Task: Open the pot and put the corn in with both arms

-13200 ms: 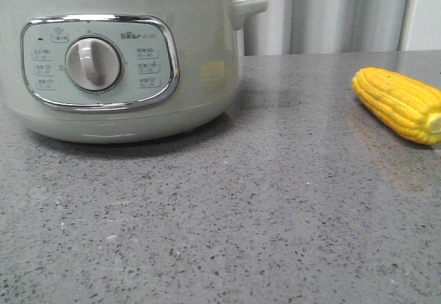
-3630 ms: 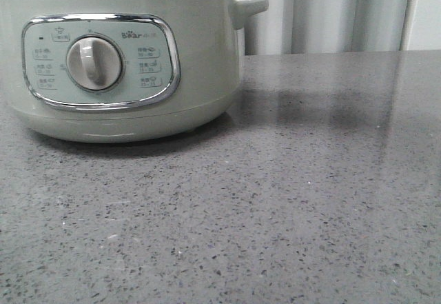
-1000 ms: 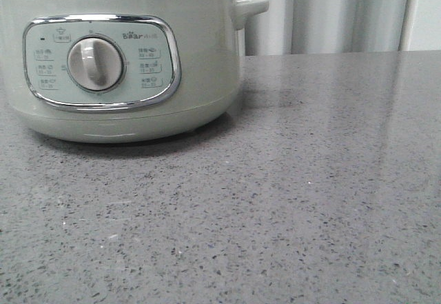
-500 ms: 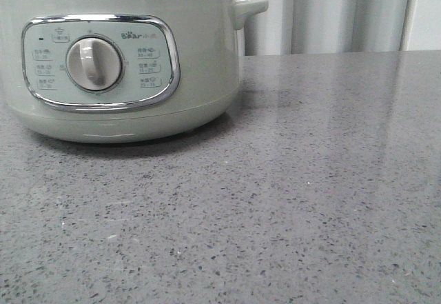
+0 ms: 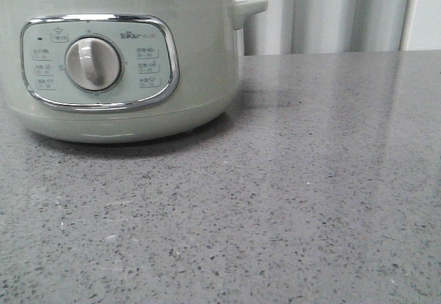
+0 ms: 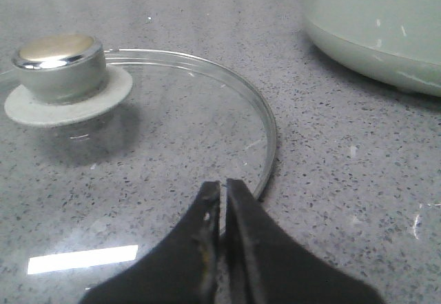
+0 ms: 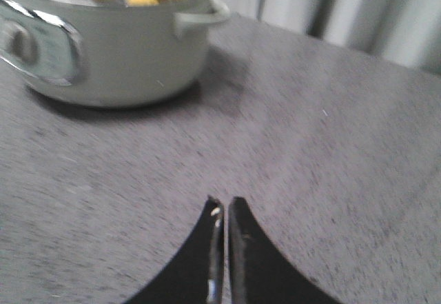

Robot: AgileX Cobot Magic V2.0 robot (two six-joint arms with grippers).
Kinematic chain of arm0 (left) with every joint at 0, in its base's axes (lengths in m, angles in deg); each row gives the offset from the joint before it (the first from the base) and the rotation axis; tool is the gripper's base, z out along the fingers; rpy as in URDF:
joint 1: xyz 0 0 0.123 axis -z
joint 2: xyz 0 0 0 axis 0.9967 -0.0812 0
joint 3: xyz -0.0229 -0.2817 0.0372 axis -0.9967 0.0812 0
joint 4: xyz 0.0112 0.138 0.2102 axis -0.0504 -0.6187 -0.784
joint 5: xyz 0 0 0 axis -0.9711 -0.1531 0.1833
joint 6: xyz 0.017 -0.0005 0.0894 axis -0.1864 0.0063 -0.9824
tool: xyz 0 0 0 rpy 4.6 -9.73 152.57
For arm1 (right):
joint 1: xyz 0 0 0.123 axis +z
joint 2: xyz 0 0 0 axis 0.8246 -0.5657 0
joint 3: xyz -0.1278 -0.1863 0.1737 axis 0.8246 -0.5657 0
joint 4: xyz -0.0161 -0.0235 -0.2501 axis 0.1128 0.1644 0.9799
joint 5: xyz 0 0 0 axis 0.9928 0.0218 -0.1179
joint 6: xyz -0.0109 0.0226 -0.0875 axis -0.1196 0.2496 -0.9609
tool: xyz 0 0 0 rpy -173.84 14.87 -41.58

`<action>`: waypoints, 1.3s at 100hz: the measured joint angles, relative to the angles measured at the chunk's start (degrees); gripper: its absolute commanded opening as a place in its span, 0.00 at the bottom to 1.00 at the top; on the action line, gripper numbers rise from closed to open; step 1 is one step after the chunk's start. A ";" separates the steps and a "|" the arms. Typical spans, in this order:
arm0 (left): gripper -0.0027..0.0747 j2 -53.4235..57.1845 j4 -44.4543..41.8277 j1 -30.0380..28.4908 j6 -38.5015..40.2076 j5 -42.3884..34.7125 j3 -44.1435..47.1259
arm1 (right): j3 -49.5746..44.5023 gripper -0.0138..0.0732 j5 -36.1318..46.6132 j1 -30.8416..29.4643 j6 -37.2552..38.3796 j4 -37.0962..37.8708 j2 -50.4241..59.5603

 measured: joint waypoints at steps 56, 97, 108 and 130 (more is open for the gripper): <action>0.01 0.00 0.00 0.00 0.00 0.00 0.00 | -24.21 0.08 15.71 -19.34 0.00 -3.08 12.97; 0.01 0.00 0.00 0.00 0.00 0.00 0.00 | -24.11 0.08 12.30 -19.32 0.00 -3.13 13.47; 0.01 0.00 0.00 0.00 0.00 0.00 0.00 | -24.11 0.08 12.30 -19.32 0.00 -3.13 13.47; 0.01 0.00 0.00 0.00 0.00 0.00 0.00 | -24.11 0.08 12.30 -19.32 0.00 -3.13 13.47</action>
